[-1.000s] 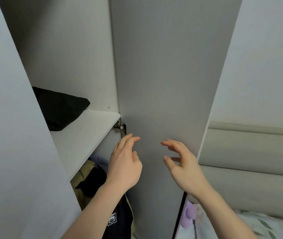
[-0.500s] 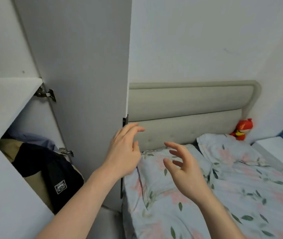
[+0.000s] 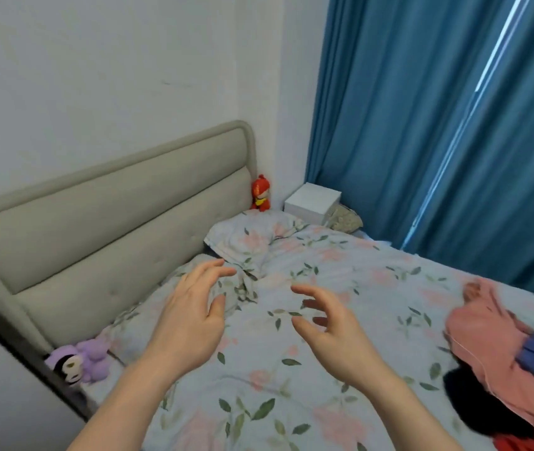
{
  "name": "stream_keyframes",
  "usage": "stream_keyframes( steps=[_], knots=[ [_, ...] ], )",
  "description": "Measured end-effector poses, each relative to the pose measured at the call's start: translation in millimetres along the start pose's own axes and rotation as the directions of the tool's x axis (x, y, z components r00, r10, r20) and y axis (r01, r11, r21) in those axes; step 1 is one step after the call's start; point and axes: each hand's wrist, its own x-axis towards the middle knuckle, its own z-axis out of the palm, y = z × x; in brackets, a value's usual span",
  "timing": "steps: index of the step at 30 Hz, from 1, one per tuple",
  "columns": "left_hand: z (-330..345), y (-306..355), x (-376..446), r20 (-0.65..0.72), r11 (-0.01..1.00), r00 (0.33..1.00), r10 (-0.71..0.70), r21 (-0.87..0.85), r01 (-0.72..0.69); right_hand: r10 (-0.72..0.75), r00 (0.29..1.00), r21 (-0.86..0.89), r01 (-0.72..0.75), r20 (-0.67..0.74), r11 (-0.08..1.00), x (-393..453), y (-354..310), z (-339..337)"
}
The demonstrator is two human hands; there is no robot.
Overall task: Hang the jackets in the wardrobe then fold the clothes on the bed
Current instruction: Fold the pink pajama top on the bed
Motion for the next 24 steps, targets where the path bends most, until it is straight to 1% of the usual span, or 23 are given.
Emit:
stream_keyframes(
  steps=[4, 6, 8, 12, 16, 20, 22, 24],
  knots=[
    [42.2, 41.8, 22.1, 0.134, 0.991, 0.983, 0.127, -0.059, -0.120, 0.106, 0.980, -0.010, -0.109, -0.166, 0.994, -40.9, 24.0, -52.2],
    [61.5, 61.4, 28.4, 0.201, 0.981, 0.962, 0.186, -0.091, -0.171, 0.160, 0.956, -0.002, -0.166, -0.245, 0.986, -64.0, 32.5, -71.0],
    [81.5, 78.4, 31.4, 0.270, 0.966, 0.929, 0.252, -0.128, -0.225, 0.224, 0.917, 0.016, -0.232, -0.329, 0.973, -89.2, 41.2, -83.6],
    [125.5, 98.7, 29.7, 0.402, 0.938, 0.850, 0.341, -0.206, -0.279, 0.344, 0.817, 0.073, -0.351, -0.464, 0.933, -142.5, 58.1, -92.7],
    [162.9, 118.9, 6.5, 0.500, 0.910, 0.760, 0.415, -0.244, -0.336, 0.443, 0.709, 0.124, -0.455, -0.550, 0.882, -196.3, 71.2, -95.8],
    [188.5, 154.6, -23.9, 0.583, 0.868, 0.645, 0.494, -0.284, -0.409, 0.488, 0.618, 0.169, -0.501, -0.616, 0.849, -250.5, 74.7, -108.4],
    [202.2, 177.9, -37.6, 0.607, 0.840, 0.588, 0.534, -0.304, -0.449, 0.500, 0.562, 0.202, -0.508, -0.659, 0.837, -279.7, 80.0, -118.2],
    [216.8, 203.7, -53.8, 0.614, 0.815, 0.547, 0.569, -0.328, -0.478, 0.507, 0.517, 0.223, -0.514, -0.690, 0.828, -311.1, 86.8, -128.1]
  ],
)
